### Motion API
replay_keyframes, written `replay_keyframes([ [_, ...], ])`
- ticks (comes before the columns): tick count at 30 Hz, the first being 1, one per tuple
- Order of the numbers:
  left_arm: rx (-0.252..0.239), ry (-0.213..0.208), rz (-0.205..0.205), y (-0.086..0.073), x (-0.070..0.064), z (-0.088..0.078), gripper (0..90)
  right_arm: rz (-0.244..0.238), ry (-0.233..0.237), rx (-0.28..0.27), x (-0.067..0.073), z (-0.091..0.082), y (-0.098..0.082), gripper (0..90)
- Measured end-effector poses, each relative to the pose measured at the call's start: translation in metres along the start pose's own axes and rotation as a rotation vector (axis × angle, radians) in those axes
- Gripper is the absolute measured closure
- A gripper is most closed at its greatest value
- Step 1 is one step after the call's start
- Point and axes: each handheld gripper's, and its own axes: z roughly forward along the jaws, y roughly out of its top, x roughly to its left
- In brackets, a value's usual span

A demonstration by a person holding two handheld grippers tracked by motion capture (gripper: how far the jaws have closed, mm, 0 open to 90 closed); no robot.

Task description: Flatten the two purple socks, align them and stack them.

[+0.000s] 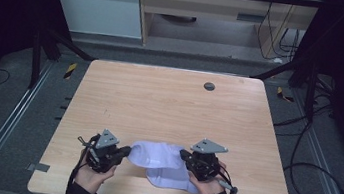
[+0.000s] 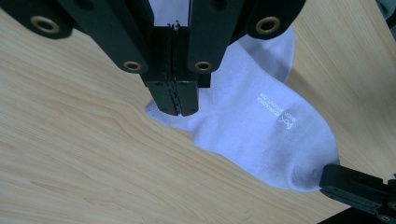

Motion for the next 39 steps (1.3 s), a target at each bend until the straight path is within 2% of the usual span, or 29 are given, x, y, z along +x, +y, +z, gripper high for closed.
replay_keyframes([
  [4, 0.012, -0.022, 0.022, 0.003, -0.011, 0.005, 87.3, 0.010, -0.008, -0.003, -0.007, -0.016, -0.011, 89.5],
  [16, 0.054, -0.067, 0.061, 0.003, -0.032, 0.020, 87.3, 0.021, -0.022, 0.012, -0.015, -0.039, -0.035, 89.5],
  [19, 0.066, -0.077, 0.070, 0.002, -0.037, 0.024, 87.3, 0.036, -0.021, 0.022, -0.017, -0.042, -0.044, 89.5],
  [29, 0.100, -0.086, 0.083, -0.001, -0.043, 0.038, 87.3, 0.044, -0.021, 0.041, -0.022, -0.043, -0.055, 89.4],
  [34, 0.127, -0.086, 0.088, -0.006, -0.043, 0.045, 87.3, 0.041, -0.011, 0.087, -0.022, -0.036, -0.062, 89.4],
  [39, 0.138, -0.091, 0.087, -0.009, -0.043, 0.050, 87.3, 0.047, -0.013, 0.105, -0.024, -0.034, -0.064, 89.2],
])
